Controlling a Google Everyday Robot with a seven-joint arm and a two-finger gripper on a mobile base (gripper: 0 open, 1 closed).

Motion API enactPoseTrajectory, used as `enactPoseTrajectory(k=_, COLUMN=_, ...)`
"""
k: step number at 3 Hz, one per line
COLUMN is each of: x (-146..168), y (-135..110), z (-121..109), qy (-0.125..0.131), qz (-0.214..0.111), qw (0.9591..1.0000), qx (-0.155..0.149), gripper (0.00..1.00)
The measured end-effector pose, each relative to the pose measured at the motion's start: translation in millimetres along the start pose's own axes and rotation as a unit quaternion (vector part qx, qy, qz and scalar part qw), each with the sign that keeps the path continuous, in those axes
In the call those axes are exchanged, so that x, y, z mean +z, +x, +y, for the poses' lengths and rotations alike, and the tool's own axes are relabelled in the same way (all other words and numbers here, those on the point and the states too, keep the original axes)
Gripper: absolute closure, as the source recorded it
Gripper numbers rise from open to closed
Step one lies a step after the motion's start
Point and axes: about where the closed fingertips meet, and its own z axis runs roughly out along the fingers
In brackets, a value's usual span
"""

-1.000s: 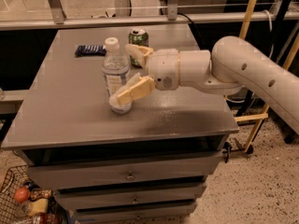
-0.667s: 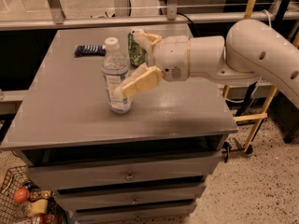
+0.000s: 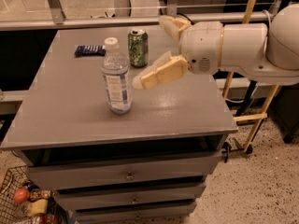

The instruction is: Place blue plastic bottle upright

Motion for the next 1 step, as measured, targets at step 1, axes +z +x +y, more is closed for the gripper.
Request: enactPoseTrajectory(k=1, x=-4.2, y=-0.3, z=-1.0, qy=0.004, qz=0.001, qw=1.0, qx=0.0, gripper=0.0)
